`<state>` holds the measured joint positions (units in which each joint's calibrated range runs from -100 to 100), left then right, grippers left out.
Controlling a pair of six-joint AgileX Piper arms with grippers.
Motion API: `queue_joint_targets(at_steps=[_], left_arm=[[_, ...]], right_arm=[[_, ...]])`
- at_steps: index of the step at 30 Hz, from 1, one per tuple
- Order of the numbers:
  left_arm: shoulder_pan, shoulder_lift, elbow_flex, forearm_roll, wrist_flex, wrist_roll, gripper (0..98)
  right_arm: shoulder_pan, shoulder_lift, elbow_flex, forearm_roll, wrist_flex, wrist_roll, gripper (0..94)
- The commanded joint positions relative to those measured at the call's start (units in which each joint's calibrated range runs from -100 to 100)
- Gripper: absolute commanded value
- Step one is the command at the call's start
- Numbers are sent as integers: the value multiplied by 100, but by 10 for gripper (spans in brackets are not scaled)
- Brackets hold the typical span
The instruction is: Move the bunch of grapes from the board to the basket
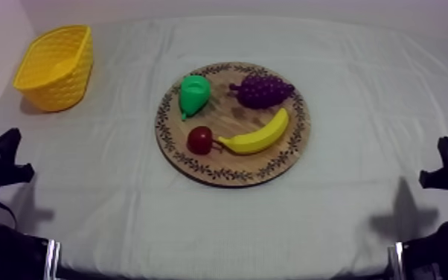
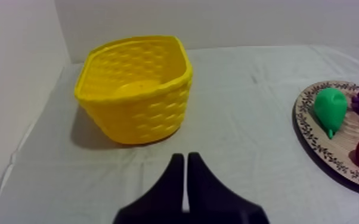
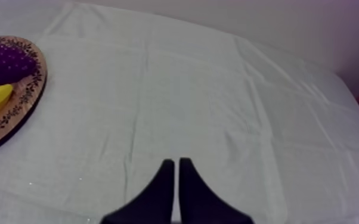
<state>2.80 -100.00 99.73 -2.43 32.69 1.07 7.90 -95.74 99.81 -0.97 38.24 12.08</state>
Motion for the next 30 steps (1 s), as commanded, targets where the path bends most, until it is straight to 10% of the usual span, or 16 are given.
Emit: queue_joint_targets(at_steps=[1, 30], left_arm=[[-1, 0, 5, 1, 37, 3, 0], [220, 2380, -1507, -38, -934, 43, 0]], right_arm=[[-1, -2, -3, 2, -1, 1, 5], [-1, -2, -3, 2, -1, 1, 5]])
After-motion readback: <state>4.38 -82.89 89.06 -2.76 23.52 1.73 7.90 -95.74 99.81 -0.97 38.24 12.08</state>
